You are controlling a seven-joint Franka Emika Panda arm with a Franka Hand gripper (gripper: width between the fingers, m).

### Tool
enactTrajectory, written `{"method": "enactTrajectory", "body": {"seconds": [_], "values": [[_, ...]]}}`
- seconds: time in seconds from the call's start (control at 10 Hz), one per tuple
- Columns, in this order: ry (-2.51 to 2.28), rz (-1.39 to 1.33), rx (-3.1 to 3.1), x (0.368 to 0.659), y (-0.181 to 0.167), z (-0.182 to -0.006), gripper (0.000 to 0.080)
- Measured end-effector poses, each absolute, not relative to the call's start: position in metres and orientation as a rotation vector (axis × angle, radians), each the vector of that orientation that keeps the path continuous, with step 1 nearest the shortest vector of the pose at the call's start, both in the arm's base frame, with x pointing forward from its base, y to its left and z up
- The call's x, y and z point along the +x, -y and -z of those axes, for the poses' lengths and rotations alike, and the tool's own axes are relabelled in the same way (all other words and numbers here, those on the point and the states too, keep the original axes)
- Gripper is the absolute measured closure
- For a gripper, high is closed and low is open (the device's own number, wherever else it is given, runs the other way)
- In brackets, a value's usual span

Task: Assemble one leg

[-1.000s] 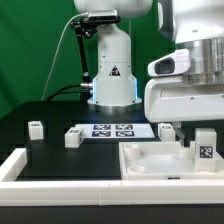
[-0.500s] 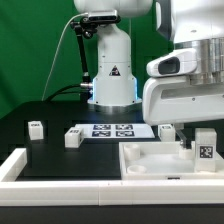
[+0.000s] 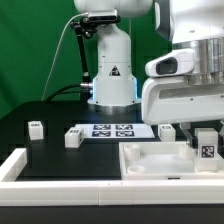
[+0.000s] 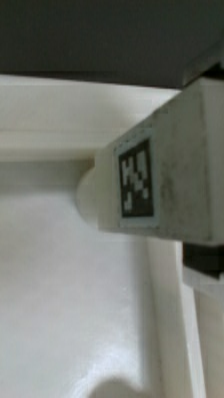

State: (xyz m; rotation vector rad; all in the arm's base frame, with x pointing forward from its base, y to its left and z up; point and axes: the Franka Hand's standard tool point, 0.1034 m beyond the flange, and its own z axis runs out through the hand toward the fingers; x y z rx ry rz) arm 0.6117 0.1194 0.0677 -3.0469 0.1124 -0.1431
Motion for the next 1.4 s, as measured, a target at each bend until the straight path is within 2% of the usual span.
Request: {"method": "enactTrajectory", "body": {"seconds": [0.1,0.8,1.3,1.4], "values": [[-0.184,0.139,-3.038,0.6120,-0.1173,-0.0677,0.0507],[-1.608,0.157,-2.474,0.6114,-0.1155,-0.0662,0.0506],[-2.065,0.084,-2.062,0.6105,-0.1159,-0.0660,0.0506],[-2.132,0.067,-1.984,0.6100,-0.1175,-0.0658,0.0430]]}}
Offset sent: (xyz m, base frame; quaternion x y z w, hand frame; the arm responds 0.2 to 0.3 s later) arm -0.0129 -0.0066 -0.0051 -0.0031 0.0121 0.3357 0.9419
